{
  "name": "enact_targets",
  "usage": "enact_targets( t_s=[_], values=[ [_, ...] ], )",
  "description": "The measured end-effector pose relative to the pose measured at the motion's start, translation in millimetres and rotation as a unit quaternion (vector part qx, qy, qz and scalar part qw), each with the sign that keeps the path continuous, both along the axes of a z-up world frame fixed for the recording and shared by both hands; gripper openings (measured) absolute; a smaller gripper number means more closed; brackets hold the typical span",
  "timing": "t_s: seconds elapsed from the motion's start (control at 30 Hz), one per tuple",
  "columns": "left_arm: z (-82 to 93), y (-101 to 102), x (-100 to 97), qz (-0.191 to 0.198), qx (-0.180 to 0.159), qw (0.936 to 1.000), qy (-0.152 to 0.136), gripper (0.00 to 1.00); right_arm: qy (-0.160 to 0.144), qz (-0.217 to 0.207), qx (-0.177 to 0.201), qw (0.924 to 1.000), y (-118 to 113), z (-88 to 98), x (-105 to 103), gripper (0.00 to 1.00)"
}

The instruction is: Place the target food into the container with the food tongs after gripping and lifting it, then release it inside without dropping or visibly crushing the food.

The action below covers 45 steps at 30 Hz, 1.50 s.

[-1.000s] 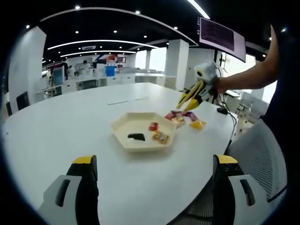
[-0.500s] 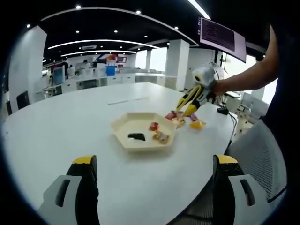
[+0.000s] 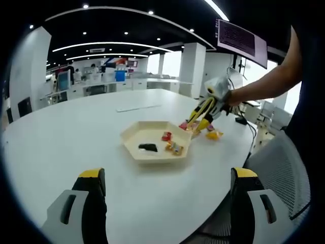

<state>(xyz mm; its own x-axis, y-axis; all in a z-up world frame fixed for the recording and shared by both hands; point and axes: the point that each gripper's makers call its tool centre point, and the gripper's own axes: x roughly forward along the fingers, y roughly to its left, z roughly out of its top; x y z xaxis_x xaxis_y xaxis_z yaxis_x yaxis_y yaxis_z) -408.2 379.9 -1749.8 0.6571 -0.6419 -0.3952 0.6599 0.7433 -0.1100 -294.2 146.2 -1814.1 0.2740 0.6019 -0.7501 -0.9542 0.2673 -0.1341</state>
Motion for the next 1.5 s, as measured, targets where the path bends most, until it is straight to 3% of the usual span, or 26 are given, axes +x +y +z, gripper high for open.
enact_targets(
  t_s=[0.7, 0.83, 0.9, 0.93, 1.03, 1.13, 1.37, 1.5],
  values=[
    [-2.2, -0.1, 0.1, 0.001, 0.0, 1.0, 0.005, 0.99, -0.014, 0.039, -0.051, 0.9978, -1.7, -21.5, 3.4, 0.3],
    [-2.0, -0.5, -0.2, 0.001, 0.0, 1.0, 0.005, 0.99, -0.003, 0.042, -0.055, 0.9976, -0.6, -21.6, 0.2, 0.27],
    [-2.3, -0.3, -0.4, 0.0, 0.001, 1.0, 0.006, 0.99, 0.009, 0.03, -0.061, 0.9977, -0.5, -22.4, 0.8, 0.25],
    [-2.2, -0.3, -0.4, 0.0, 0.0, 1.0, 0.006, 0.99, 0.028, -0.001, -0.062, 0.9977, -2.1, -23.1, 1.0, 0.24],
    [-1.7, 0.9, 0.1, 0.002, -0.001, 1.0, 0.005, 0.99, 0.049, -0.038, -0.045, 0.997, 1.3, -23.0, 2.6, 0.21],
    [-0.8, 1.1, 0.5, 0.004, -0.002, 1.0, 0.004, 0.99, 0.046, -0.036, -0.049, 0.9971, 0.1, -21.3, 3.8, 0.2],
    [-1.3, 0.9, 0.7, 0.003, -0.002, 1.0, 0.003, 0.99, 0.083, -0.08, -0.029, 0.9929, -6.7, -13.2, 3.8, 0.18],
    [-0.7, -0.1, 0.0, 0.001, -0.001, 1.0, 0.003, 0.99, 0.087, -0.089, -0.022, 0.992, -11.7, -5.4, 6.0, 0.19]
  ],
)
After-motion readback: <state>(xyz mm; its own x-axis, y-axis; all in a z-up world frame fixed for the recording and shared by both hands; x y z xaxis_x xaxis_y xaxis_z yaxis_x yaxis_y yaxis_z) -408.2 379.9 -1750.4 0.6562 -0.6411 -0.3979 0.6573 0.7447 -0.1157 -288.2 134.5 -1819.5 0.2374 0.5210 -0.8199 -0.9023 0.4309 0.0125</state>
